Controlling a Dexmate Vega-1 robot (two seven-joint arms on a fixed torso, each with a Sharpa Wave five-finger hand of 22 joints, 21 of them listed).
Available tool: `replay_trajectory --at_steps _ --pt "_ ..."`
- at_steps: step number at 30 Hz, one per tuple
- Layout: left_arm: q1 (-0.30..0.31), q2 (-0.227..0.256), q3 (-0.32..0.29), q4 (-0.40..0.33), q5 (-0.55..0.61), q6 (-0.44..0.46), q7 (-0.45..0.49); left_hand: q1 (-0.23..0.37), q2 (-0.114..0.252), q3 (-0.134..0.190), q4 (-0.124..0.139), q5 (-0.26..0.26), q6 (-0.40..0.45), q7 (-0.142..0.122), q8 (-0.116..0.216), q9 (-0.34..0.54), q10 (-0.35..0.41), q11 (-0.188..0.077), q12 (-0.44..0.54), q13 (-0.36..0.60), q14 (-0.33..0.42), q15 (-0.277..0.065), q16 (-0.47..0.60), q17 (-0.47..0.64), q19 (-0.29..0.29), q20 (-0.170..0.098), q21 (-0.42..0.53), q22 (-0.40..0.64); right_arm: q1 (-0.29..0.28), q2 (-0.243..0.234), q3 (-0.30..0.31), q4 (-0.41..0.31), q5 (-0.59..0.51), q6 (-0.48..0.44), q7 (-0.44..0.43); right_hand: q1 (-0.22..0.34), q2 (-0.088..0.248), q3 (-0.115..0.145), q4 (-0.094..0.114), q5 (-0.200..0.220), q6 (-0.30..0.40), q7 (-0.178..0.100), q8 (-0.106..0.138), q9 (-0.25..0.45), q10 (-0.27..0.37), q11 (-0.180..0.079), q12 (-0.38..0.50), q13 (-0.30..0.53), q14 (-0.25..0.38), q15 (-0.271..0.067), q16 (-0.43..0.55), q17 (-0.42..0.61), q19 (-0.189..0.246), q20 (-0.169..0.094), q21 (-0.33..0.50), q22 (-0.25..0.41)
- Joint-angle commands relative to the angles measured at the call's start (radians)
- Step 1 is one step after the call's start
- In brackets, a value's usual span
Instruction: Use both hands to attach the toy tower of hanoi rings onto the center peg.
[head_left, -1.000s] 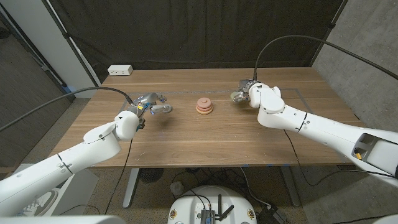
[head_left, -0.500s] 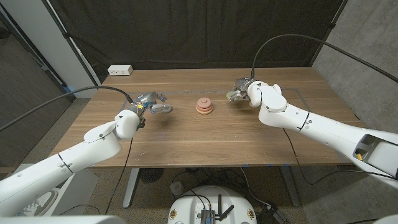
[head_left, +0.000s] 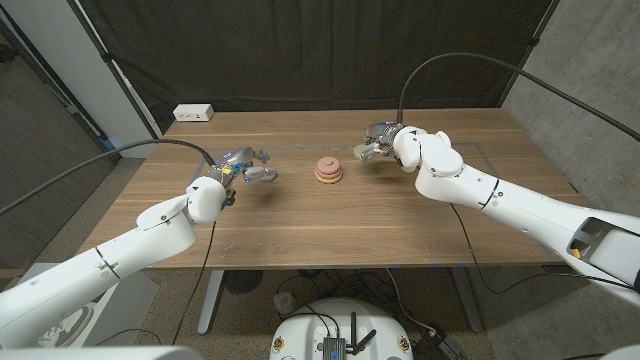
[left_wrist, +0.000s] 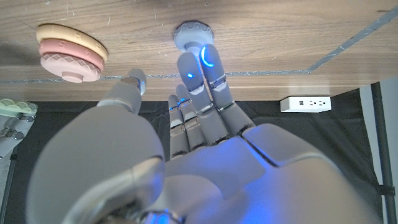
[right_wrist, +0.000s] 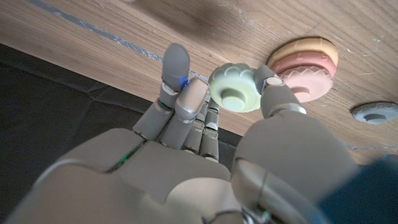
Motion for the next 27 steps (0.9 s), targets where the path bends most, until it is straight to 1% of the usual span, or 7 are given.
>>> replay_trajectory --at_steps 1,7,13,20,21,27 --pt "-0.015 -0.013 0.015 0.013 -0.002 -0.008 -0.006 -0.006 0.004 0.007 -0.002 0.004 0.004 0.001 0.001 0.005 0.004 0.003 -0.004 0.006 0.000 -0.095 0.005 0.004 0.000 -0.130 0.005 0.002 -0.009 0.016 0.019 -0.006 -0.018 0.076 0.014 0.020 0.065 0.050 0.036 0.001 0.090 -0.066 0.007 0.003 0.077 -0.061 -0.006 0.003 -0.007 -0.001 0.004 0.000 0.014 -0.028 -0.004 0.001" --pt "-0.020 -0.014 0.020 0.014 0.001 -0.005 -0.010 -0.007 0.003 0.009 -0.003 0.003 0.007 -0.001 0.003 0.005 0.005 -0.001 -0.005 0.006 -0.003 -0.096 0.004 0.003 0.002 -0.132 0.008 0.004 -0.019 0.022 0.033 -0.016 -0.027 0.098 0.013 0.023 0.066 0.052 0.035 0.000 0.094 -0.068 0.007 0.003 0.083 -0.064 -0.007 0.004 -0.004 -0.001 0.010 0.002 0.020 -0.028 -0.002 0.003" --pt "-0.017 -0.012 0.019 0.011 0.001 -0.001 -0.008 -0.007 0.002 0.011 -0.003 0.003 0.005 0.001 0.002 0.005 0.002 0.002 -0.007 0.005 -0.001 -0.096 0.006 0.003 0.001 -0.131 0.005 0.001 -0.026 0.033 0.041 -0.020 -0.034 0.118 0.019 0.026 0.067 0.054 0.035 0.000 0.095 -0.067 0.007 0.002 0.086 -0.065 -0.008 0.006 -0.006 -0.001 0.010 0.001 0.020 -0.028 -0.004 0.002" --pt "-0.010 -0.008 0.015 0.006 0.000 -0.002 -0.003 -0.007 0.002 0.013 -0.003 0.003 0.005 0.000 0.002 0.005 0.002 0.001 -0.007 0.005 -0.001 -0.096 0.006 0.002 0.000 -0.132 0.006 0.002 -0.025 0.053 0.042 -0.010 -0.045 0.135 0.027 0.028 0.067 0.056 0.035 -0.001 0.093 -0.067 0.005 0.003 0.087 -0.067 -0.011 0.007 -0.007 -0.001 0.012 -0.001 0.020 -0.028 -0.007 -0.002" --pt "-0.009 -0.008 0.014 0.006 -0.002 -0.002 -0.003 -0.008 0.002 0.013 -0.003 0.003 0.006 -0.001 0.002 0.005 0.001 -0.003 -0.007 0.005 -0.002 -0.096 0.005 0.001 0.002 -0.132 0.006 0.001 -0.024 0.056 0.042 -0.008 -0.047 0.136 0.030 0.028 0.067 0.057 0.035 -0.001 0.094 -0.067 0.006 0.003 0.087 -0.067 -0.011 0.007 -0.006 -0.001 0.013 0.000 0.022 -0.028 -0.005 0.000" --pt "-0.009 -0.005 0.018 -0.001 0.007 0.011 -0.004 -0.008 0.002 0.014 -0.003 0.002 0.006 0.000 0.002 0.005 0.004 0.000 -0.006 0.005 -0.001 -0.096 0.007 0.001 0.002 -0.131 0.006 0.000 -0.024 0.063 0.038 -0.011 -0.068 0.134 0.043 0.029 0.067 0.058 0.036 -0.002 0.094 -0.069 0.006 0.003 0.090 -0.067 -0.012 0.007 -0.005 0.000 0.016 0.001 0.023 -0.028 -0.006 0.000"
